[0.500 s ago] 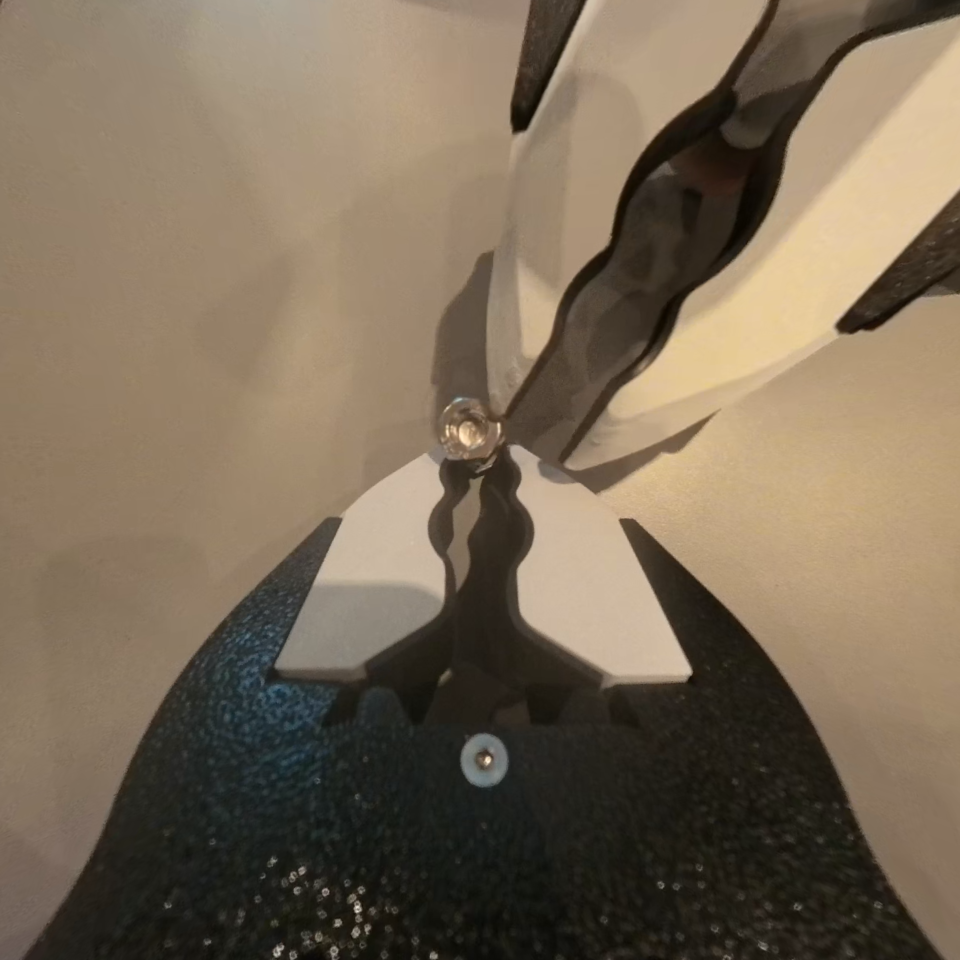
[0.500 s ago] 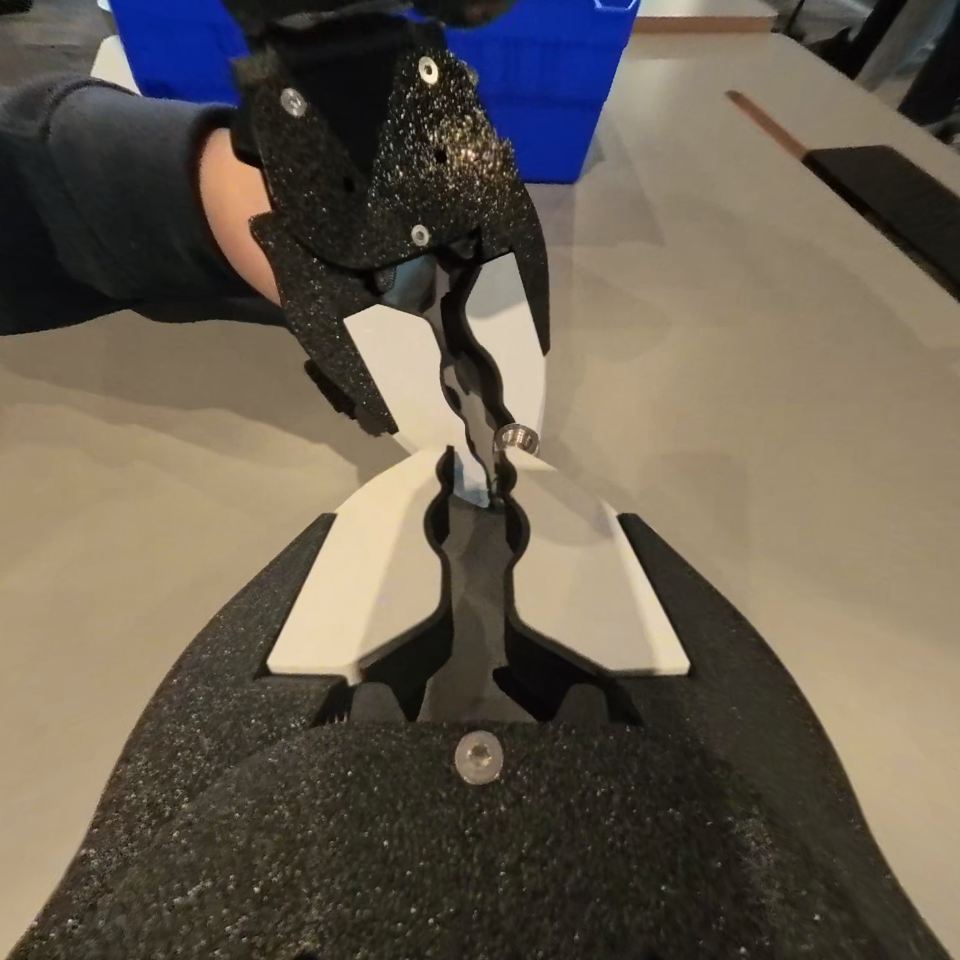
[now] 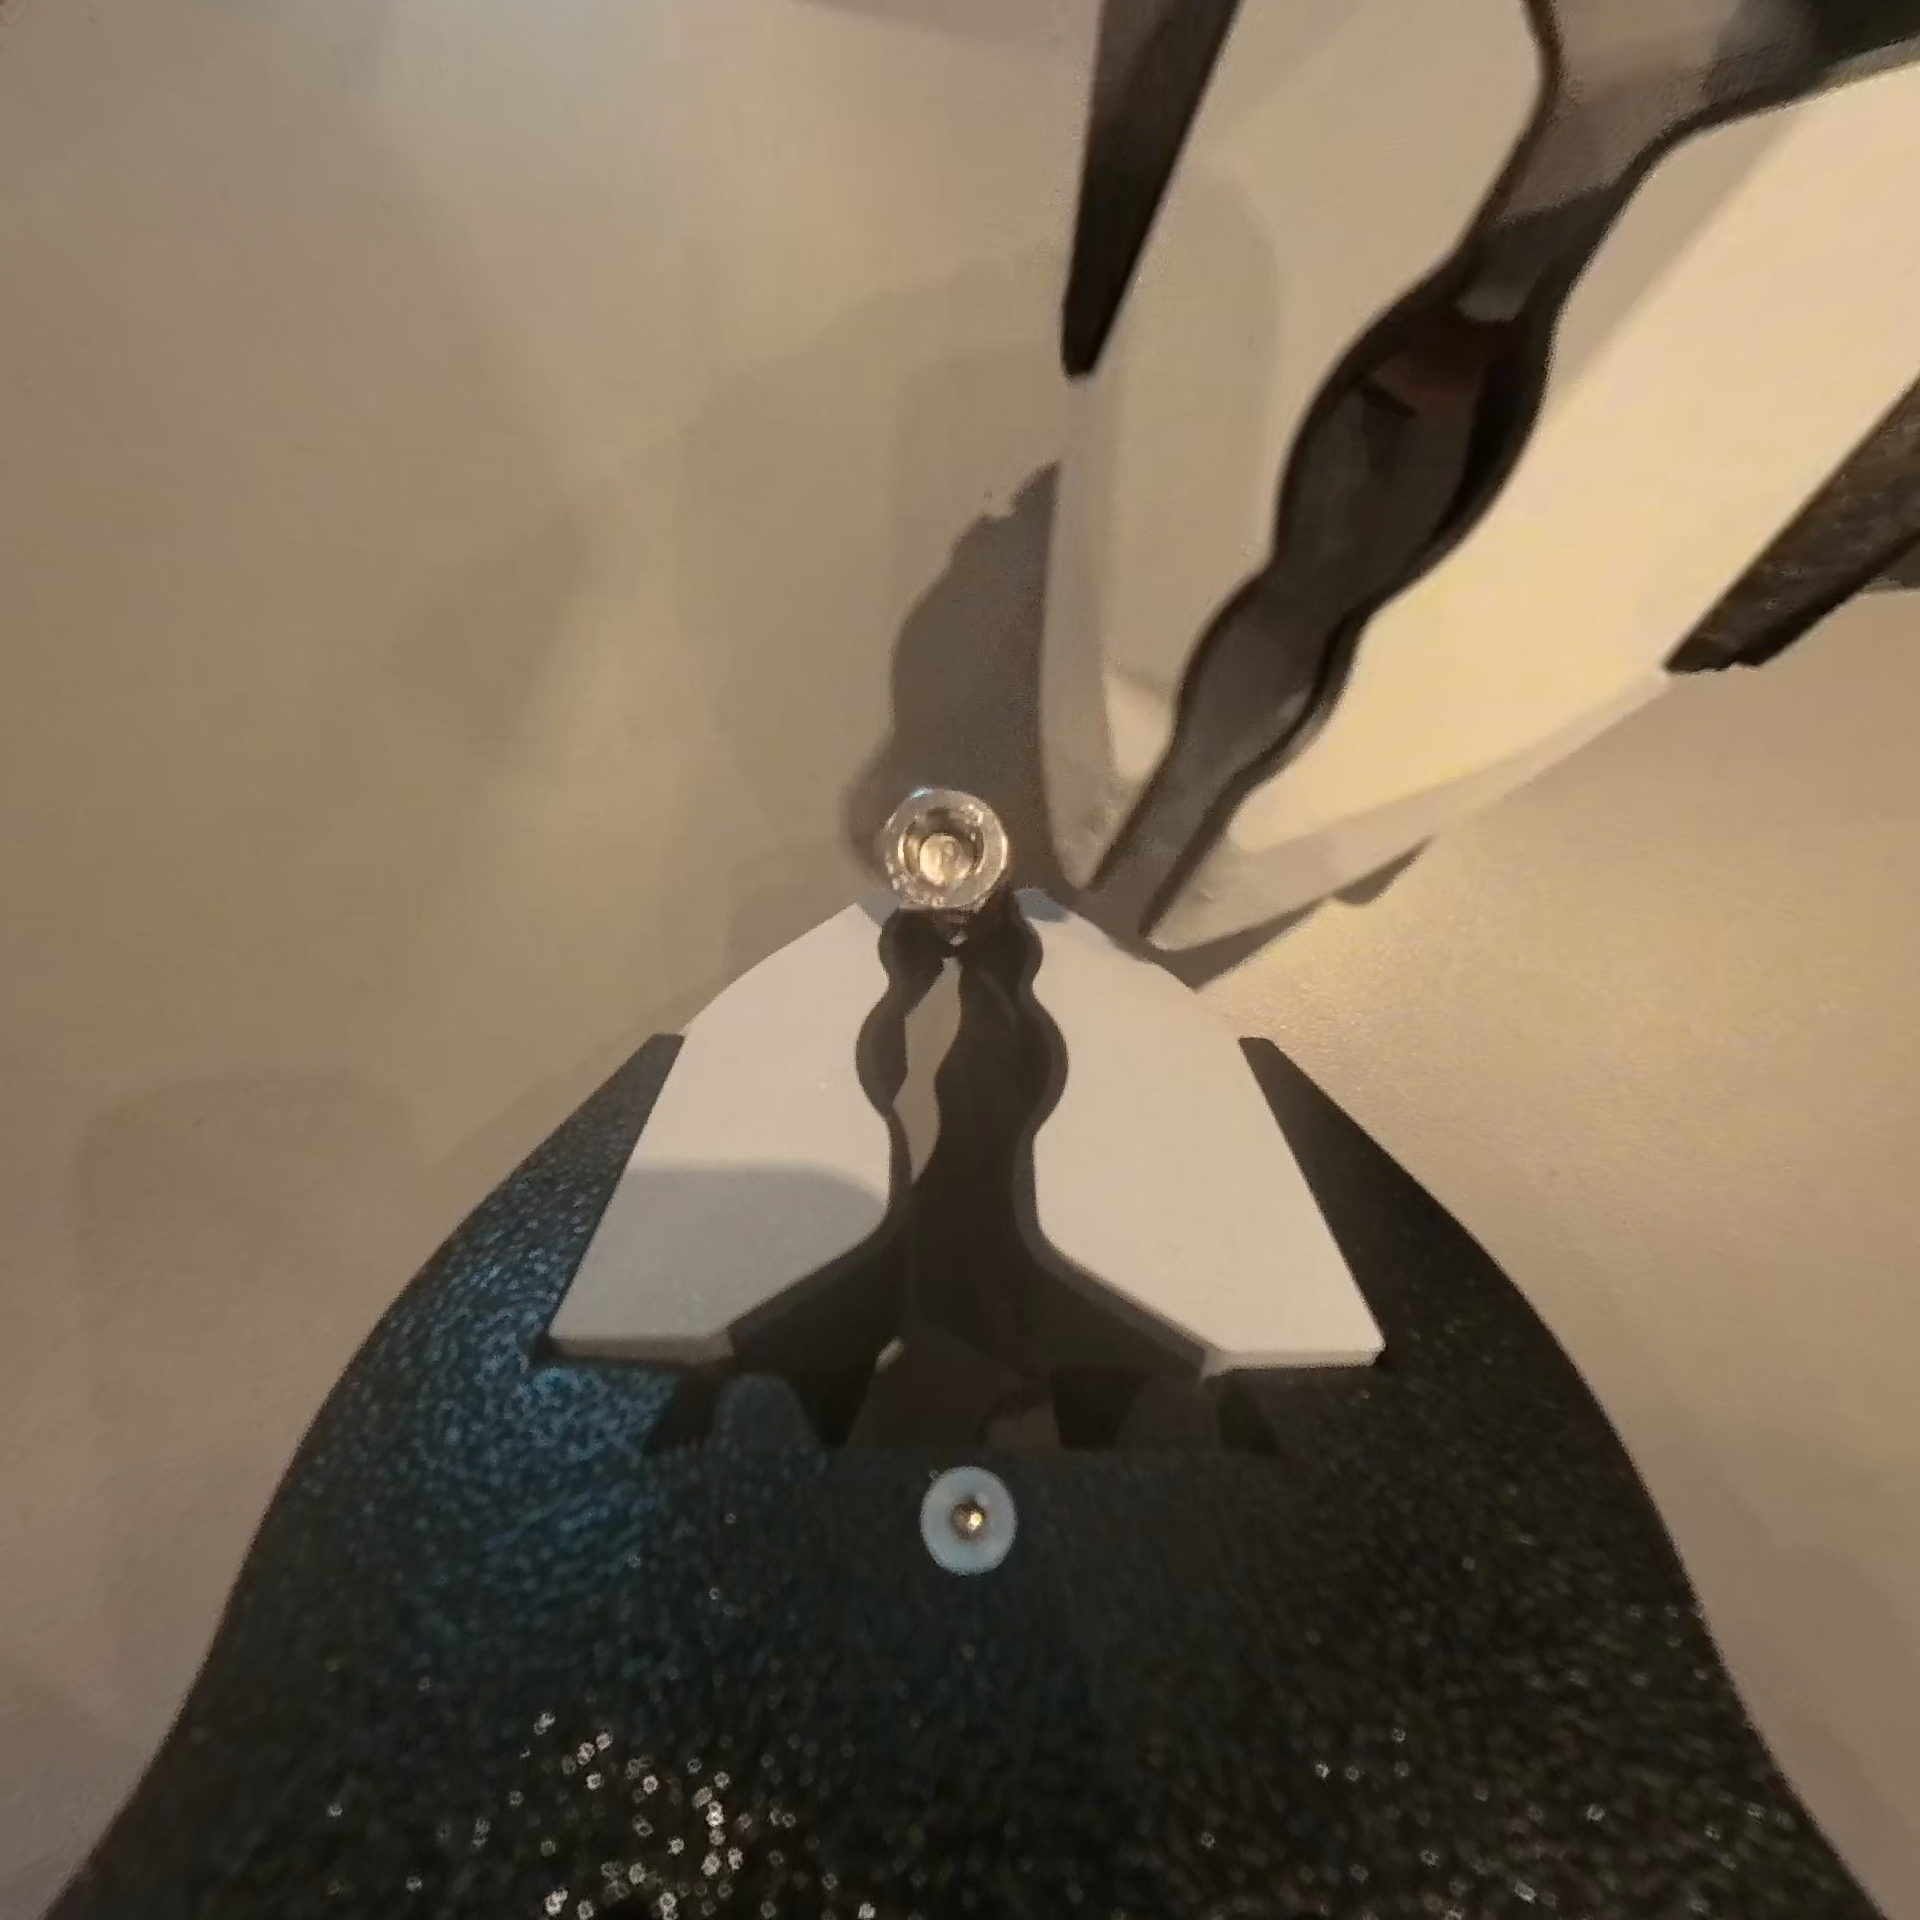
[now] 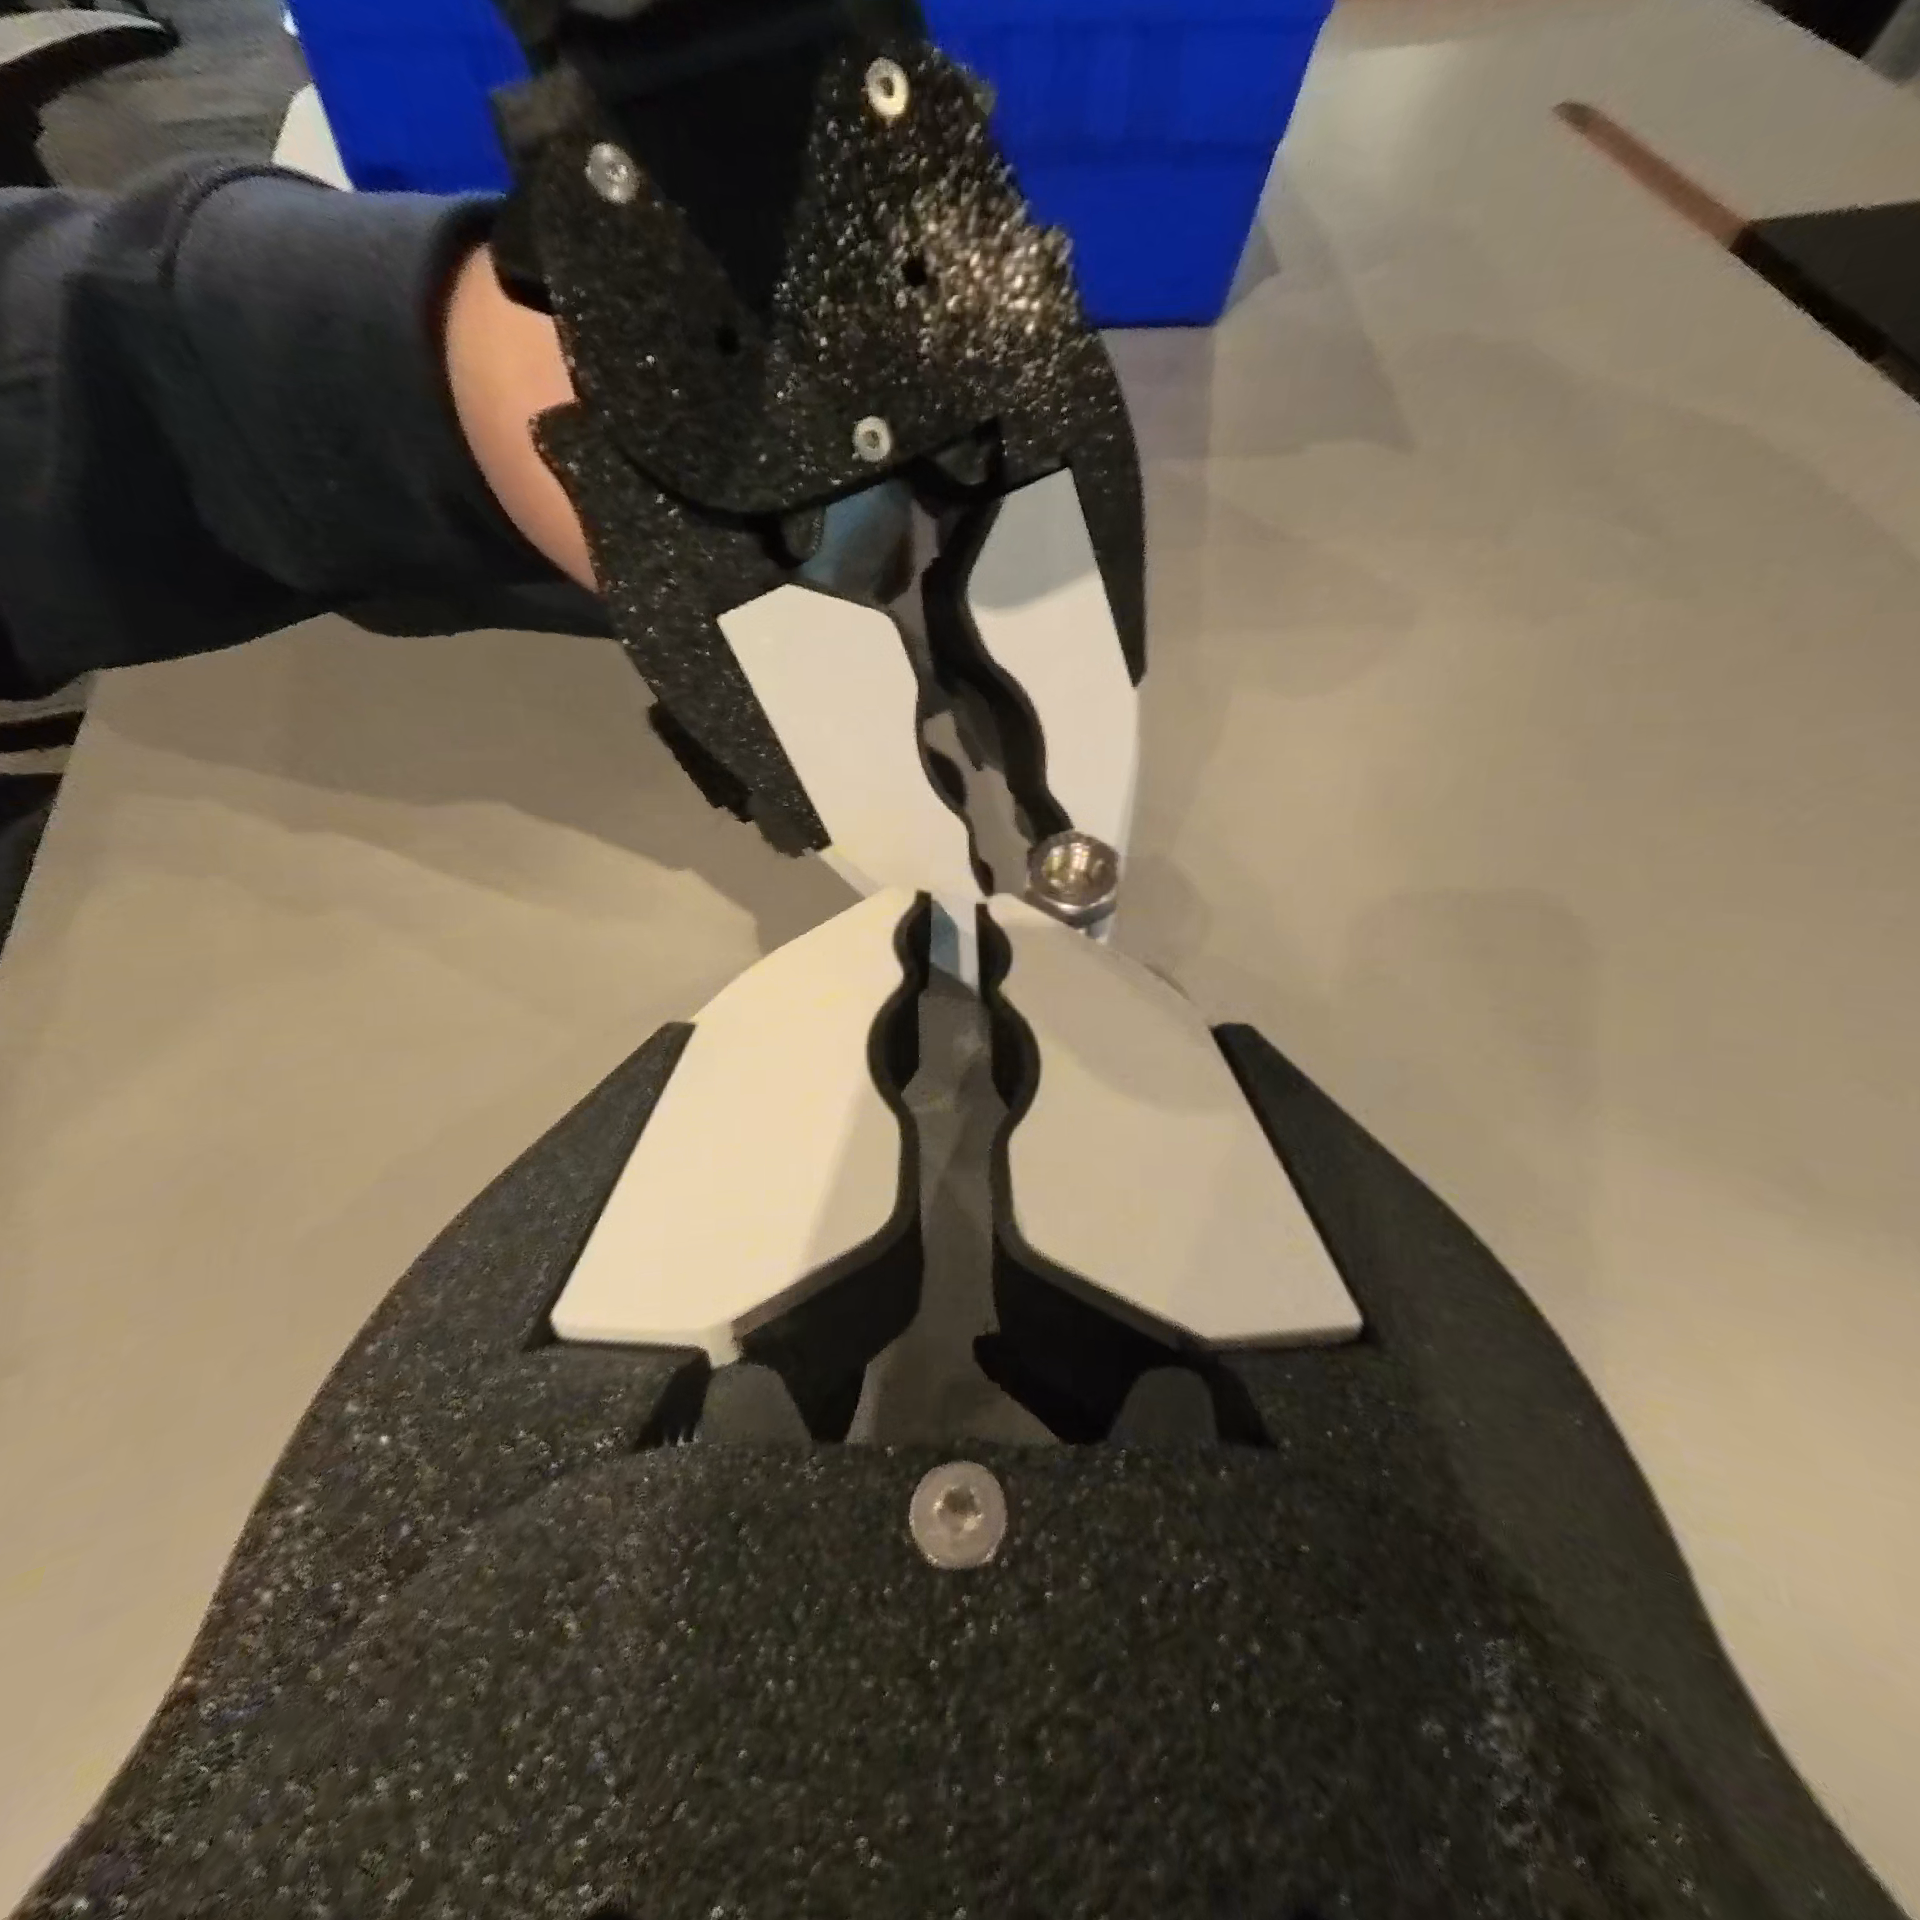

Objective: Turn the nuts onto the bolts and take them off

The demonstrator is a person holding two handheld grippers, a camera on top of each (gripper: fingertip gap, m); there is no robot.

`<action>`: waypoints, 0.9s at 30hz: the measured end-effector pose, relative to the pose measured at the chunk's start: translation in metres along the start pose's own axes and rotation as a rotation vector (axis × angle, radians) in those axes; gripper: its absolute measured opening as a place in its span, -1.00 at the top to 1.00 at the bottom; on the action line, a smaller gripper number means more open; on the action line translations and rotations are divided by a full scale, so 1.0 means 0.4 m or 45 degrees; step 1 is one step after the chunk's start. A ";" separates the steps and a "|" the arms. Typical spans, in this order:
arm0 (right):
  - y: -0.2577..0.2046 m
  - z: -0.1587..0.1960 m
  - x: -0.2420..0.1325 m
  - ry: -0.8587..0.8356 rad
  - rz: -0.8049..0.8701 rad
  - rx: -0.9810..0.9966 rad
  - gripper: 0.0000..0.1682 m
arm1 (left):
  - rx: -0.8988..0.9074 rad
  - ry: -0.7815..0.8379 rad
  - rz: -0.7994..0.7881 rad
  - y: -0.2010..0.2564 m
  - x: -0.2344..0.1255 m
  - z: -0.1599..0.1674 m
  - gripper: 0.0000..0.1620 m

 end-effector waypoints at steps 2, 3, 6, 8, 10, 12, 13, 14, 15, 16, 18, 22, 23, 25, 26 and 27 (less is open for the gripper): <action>0.007 -0.007 -0.009 0.055 0.060 -0.016 0.85 | 0.000 0.000 0.001 0.000 0.000 0.000 0.81; 0.010 -0.009 -0.013 0.080 0.086 -0.022 0.82 | 0.000 0.000 0.001 0.000 0.000 0.000 0.81; 0.019 -0.005 -0.009 0.073 0.144 -0.032 0.69 | 0.000 0.001 0.003 -0.001 0.000 0.000 0.81; 0.016 0.003 -0.001 0.028 0.121 -0.034 0.69 | -0.001 0.002 0.003 -0.001 0.000 0.000 0.81; 0.008 0.004 0.000 0.009 0.073 -0.037 0.71 | -0.002 0.003 0.003 -0.001 0.000 0.000 0.81; 0.003 0.001 -0.011 0.023 0.001 0.005 0.88 | -0.003 0.004 0.003 -0.001 0.000 0.000 0.81; 0.007 -0.001 -0.016 0.038 0.008 0.034 0.87 | -0.003 0.004 0.003 -0.001 0.000 0.000 0.81; 0.013 -0.002 -0.020 0.052 0.032 0.046 0.83 | -0.002 0.003 0.003 -0.001 0.000 0.000 0.81; 0.018 -0.002 -0.022 0.064 0.059 0.046 0.77 | -0.003 0.003 0.004 -0.001 0.000 0.000 0.81; 0.021 -0.002 -0.021 0.073 0.085 0.039 0.72 | -0.003 0.003 0.004 -0.001 0.000 0.000 0.81; 0.023 0.000 -0.011 0.077 0.116 0.011 0.59 | -0.003 0.003 0.004 -0.001 0.000 0.000 0.81; 0.010 0.004 0.003 0.030 0.085 -0.042 0.62 | -0.003 0.004 0.004 -0.001 0.000 0.000 0.81; 0.007 0.003 -0.003 0.016 0.045 -0.015 0.73 | -0.005 0.005 0.004 -0.001 0.000 0.000 0.81; 0.006 0.001 -0.015 0.035 -0.024 0.056 0.89 | -0.005 0.004 0.004 -0.001 0.000 0.000 0.81; 0.011 0.000 -0.018 0.052 -0.013 0.070 0.84 | -0.004 0.003 0.005 -0.001 0.000 0.000 0.81; 0.015 0.000 -0.019 0.065 0.010 0.067 0.79 | -0.005 0.003 0.005 -0.001 0.000 0.000 0.81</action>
Point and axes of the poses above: each gripper's, where its closed fingertips meet, x out along the fingers, z out of its underside, y = z × x across the jaws, the point moved 9 cm from there along -x, back along the fingers, and after that the axes turned 11 degrees about y, right-handed, at the moved point
